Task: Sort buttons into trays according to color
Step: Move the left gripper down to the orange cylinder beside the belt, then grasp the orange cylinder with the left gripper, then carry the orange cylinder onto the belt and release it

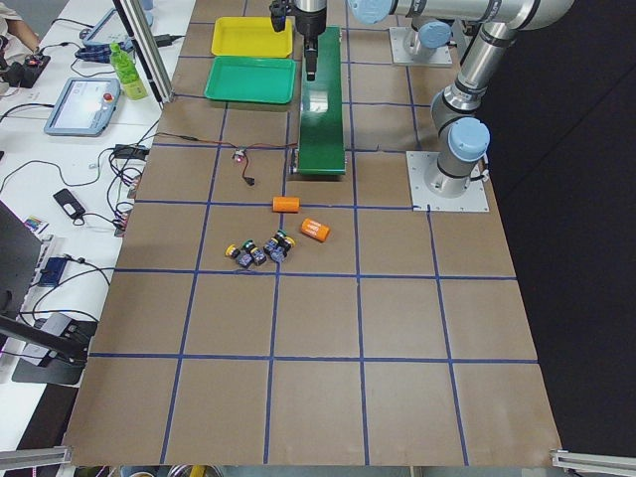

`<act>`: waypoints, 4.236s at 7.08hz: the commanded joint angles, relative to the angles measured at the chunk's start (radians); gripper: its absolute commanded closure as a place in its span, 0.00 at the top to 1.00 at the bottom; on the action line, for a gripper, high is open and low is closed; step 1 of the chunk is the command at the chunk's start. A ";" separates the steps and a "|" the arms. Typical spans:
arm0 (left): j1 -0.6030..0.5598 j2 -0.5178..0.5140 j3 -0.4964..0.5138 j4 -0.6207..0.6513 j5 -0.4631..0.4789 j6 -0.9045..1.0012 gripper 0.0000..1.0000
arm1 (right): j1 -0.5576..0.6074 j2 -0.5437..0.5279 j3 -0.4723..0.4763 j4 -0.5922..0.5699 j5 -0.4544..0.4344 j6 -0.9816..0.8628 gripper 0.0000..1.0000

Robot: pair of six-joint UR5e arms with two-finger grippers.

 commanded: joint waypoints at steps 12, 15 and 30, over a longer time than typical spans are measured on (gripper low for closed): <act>0.402 -0.457 -0.316 0.750 -0.043 0.619 1.00 | 0.001 0.000 0.005 -0.005 0.000 0.000 1.00; 0.402 -0.531 -0.307 0.771 -0.048 0.623 0.89 | 0.000 0.000 0.005 -0.005 0.000 0.000 1.00; 0.009 -0.060 -0.615 0.664 0.013 1.204 1.00 | -0.002 -0.001 0.005 -0.003 0.000 -0.006 1.00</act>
